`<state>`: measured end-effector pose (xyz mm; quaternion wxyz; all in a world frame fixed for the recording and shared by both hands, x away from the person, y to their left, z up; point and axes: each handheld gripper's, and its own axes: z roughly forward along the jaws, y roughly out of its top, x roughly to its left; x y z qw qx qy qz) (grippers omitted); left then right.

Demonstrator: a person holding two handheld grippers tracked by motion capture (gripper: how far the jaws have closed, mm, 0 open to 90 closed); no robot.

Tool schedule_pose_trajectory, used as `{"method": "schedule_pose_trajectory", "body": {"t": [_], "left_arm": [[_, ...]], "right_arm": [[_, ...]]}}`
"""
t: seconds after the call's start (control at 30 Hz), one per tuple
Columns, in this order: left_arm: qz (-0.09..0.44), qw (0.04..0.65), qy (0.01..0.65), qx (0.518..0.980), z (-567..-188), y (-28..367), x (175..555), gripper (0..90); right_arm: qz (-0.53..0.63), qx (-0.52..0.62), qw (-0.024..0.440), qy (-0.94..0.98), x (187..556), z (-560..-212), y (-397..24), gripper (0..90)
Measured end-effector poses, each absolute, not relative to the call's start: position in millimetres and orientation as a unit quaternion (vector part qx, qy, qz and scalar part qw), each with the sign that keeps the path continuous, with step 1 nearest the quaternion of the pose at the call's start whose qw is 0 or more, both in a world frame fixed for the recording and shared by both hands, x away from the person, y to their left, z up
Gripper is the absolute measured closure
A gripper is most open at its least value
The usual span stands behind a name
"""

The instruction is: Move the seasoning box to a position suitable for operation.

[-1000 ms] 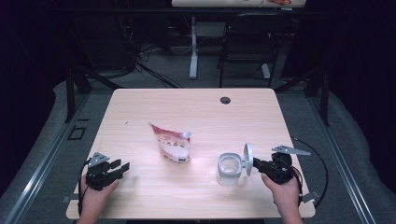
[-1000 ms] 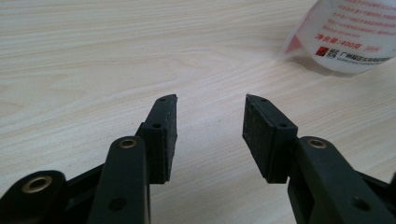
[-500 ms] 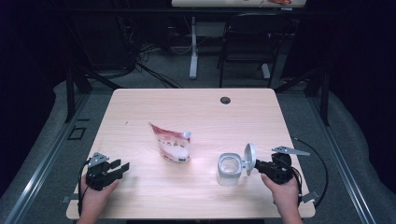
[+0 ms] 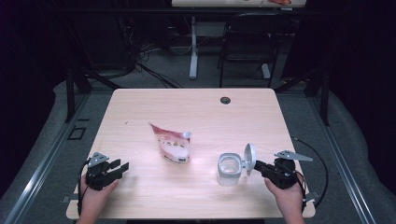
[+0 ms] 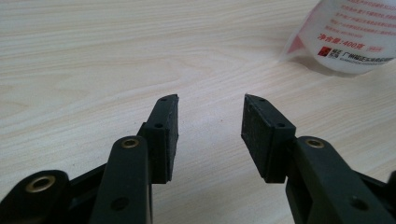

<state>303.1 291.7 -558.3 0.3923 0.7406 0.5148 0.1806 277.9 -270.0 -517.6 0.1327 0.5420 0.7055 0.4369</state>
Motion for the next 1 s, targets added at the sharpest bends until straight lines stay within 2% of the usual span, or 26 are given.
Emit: {"method": "schedule_pose_trajectory", "body": {"t": [0.27,0.43,1.0], "left_arm": [[0.178,0.386,0.510,0.748,-557.5,287.8,306.1,57.5],[0.180,0.388,0.509,0.747,-558.0,285.0,308.5,57.9],[0.176,0.390,0.505,0.749,-557.3,283.9,310.0,57.9]], "right_arm": [[0.402,0.521,0.176,0.733,267.3,-526.1,-266.2,72.9],[0.399,0.510,0.181,0.740,263.8,-528.4,-262.8,70.7],[0.397,0.499,0.170,0.751,260.2,-529.2,-255.7,72.4]]}}
